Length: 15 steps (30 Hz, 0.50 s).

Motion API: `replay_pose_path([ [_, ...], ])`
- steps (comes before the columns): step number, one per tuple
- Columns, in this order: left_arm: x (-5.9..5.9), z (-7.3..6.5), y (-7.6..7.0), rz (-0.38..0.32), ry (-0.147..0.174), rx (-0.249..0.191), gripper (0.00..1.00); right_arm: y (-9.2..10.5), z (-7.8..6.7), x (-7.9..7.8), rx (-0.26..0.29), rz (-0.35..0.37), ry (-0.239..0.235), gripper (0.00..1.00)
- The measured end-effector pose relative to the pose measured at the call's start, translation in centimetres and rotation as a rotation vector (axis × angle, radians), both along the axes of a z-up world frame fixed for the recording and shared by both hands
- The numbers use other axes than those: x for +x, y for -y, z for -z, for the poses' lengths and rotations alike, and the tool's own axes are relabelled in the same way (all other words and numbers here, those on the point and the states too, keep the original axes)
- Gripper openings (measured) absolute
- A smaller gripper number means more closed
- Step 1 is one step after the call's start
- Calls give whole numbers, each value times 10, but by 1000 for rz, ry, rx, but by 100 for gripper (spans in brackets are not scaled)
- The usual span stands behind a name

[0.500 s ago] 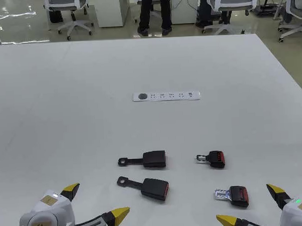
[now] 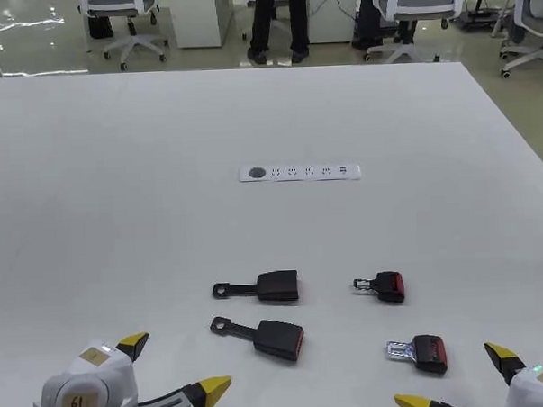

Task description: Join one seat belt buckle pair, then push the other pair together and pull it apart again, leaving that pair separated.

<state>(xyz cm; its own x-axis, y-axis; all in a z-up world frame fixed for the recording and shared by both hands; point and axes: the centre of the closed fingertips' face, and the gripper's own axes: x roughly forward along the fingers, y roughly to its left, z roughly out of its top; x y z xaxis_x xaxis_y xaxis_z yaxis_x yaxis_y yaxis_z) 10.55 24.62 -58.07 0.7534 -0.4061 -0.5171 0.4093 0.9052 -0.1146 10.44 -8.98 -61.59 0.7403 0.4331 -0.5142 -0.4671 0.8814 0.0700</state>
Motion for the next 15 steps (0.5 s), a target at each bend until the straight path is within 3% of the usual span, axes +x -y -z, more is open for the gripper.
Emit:
replay_pose_path([
  [15,-6,-1,-2,4,-6,14,87,1,2,-6,4,9,-8,99],
])
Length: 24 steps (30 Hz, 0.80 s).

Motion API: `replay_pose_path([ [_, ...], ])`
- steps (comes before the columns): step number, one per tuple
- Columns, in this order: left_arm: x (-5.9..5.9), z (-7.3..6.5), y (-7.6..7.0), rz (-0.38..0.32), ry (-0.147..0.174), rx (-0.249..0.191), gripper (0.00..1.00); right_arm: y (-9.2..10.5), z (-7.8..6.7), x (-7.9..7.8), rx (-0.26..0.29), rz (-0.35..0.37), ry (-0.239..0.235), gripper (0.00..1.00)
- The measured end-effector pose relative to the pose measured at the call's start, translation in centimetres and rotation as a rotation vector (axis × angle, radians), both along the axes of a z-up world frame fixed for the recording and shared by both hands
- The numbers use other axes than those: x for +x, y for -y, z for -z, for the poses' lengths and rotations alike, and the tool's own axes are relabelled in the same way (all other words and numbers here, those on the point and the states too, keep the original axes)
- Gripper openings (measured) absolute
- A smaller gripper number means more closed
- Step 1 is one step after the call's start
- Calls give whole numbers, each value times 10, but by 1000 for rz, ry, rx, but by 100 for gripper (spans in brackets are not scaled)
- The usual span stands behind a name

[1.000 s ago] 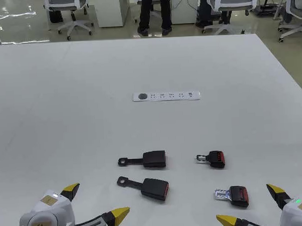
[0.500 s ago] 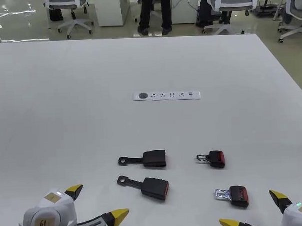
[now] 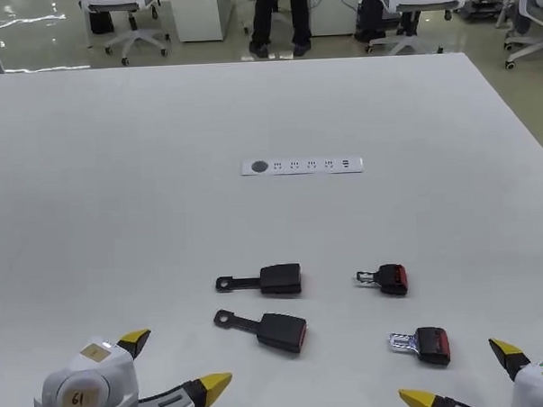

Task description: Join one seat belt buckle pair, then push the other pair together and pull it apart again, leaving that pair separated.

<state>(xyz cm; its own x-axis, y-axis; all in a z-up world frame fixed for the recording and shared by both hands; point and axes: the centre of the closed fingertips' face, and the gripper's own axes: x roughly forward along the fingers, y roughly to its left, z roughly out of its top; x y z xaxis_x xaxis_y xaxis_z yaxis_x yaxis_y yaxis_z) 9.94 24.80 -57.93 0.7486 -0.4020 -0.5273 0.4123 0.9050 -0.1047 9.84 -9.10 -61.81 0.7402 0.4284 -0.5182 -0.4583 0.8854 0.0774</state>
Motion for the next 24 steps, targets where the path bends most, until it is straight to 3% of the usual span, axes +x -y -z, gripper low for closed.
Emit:
replay_pose_path([
  [24,-2,0,-7,-18,7,11,86,3,2,-6,1,0,0,99],
])
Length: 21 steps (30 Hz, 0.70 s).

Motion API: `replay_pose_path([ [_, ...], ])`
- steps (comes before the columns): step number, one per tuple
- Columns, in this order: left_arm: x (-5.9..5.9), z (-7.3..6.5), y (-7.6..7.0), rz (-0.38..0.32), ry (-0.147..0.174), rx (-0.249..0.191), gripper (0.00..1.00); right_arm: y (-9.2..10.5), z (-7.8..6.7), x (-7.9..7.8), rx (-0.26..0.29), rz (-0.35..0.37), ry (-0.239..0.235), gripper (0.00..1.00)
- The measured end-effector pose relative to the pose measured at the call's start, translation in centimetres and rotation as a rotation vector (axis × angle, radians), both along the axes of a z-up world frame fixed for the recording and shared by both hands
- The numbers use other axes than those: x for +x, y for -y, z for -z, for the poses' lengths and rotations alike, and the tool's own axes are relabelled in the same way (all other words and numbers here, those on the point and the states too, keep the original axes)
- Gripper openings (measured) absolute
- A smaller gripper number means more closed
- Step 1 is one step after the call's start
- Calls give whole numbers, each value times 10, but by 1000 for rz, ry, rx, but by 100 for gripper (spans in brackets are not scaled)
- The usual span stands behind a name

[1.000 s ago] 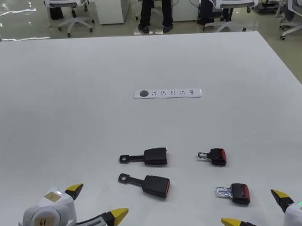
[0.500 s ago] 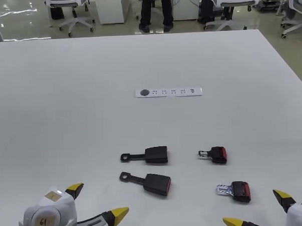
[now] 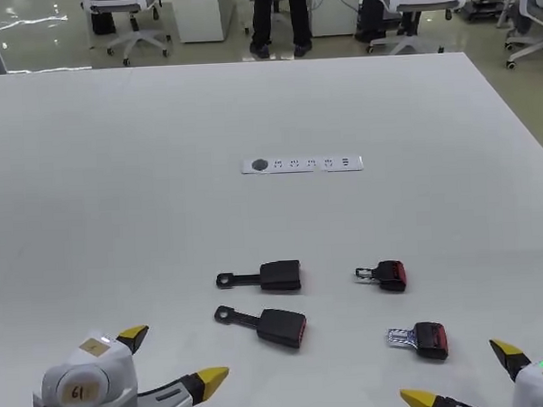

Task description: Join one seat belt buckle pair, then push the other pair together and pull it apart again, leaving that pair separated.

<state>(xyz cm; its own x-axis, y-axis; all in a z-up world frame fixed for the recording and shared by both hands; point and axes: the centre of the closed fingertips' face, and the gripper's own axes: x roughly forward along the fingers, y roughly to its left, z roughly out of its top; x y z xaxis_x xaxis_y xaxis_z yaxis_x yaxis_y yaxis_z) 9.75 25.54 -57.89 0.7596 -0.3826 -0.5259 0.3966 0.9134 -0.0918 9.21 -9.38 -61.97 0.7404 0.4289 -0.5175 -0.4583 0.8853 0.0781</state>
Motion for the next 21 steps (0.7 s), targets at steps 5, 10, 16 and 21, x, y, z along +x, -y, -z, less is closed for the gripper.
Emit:
replay_pose_path([
  [5,0,0,-1,-5,1,-2,86,1,0,1,0,3,2,99],
  [10,0,-1,0,-7,2,-2,86,1,0,1,1,3,4,99],
  [16,0,-2,0,-9,1,0,85,2,0,1,2,4,2,98],
  [21,1,-1,-2,-13,0,-1,85,2,-1,1,2,4,3,98],
])
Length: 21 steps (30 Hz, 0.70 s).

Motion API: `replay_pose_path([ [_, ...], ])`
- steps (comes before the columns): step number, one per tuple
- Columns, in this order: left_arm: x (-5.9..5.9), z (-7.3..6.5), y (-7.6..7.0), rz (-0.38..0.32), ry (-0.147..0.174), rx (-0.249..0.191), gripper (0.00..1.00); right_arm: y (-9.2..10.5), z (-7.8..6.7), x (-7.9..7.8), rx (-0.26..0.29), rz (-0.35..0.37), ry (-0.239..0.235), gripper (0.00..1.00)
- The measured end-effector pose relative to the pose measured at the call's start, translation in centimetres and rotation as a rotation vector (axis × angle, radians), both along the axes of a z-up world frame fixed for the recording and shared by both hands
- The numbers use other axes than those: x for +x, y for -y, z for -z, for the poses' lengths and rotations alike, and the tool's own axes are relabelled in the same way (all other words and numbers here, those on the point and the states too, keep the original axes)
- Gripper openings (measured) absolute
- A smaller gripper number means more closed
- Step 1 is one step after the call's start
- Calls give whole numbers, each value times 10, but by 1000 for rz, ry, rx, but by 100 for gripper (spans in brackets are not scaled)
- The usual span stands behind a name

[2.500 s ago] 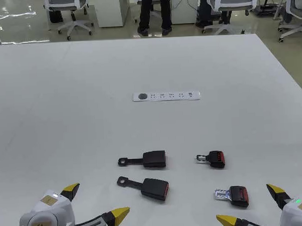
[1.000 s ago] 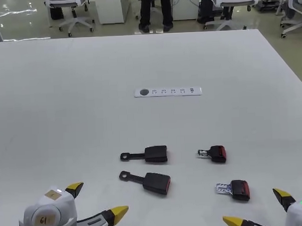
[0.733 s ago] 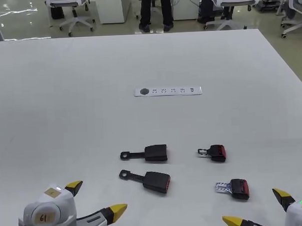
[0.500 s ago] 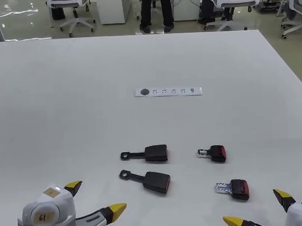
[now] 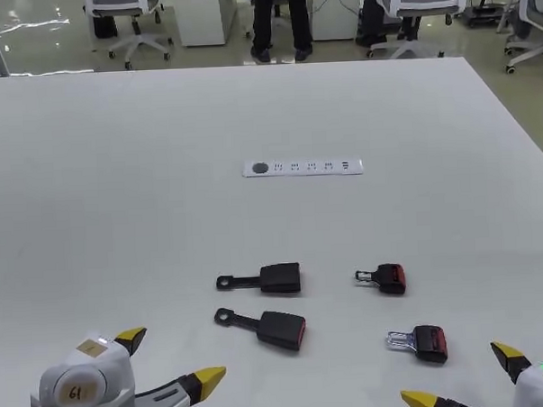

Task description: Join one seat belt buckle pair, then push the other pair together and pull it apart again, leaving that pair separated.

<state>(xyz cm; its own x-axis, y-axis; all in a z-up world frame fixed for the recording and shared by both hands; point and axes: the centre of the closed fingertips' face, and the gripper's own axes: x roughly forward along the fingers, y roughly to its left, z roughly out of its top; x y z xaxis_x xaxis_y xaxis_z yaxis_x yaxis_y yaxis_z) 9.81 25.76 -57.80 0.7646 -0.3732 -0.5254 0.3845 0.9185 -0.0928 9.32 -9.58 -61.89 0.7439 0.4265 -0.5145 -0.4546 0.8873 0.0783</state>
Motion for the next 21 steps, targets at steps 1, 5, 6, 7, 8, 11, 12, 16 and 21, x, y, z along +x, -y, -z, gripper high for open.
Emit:
replay_pose_path([
  [1,0,0,0,0,0,1,85,0,0,0,0,0,1,98],
  [5,0,-1,1,-2,1,0,84,-1,-2,0,7,0,2,98],
  [6,0,-1,1,-2,1,0,84,-1,-1,1,9,0,3,98],
  [7,0,-1,0,-3,1,1,84,0,-1,1,9,1,3,98],
  [8,0,-1,0,-3,0,0,84,0,0,1,7,2,-1,98],
  [11,0,0,0,-3,-2,5,84,-1,-2,1,8,0,2,98],
  [12,0,0,-1,-3,-2,9,84,-1,-2,1,6,-1,0,98],
  [16,0,0,0,0,-3,7,84,-1,-2,1,5,-2,-2,98],
  [21,1,1,-3,0,-1,12,84,-1,-2,2,3,-5,-3,98],
])
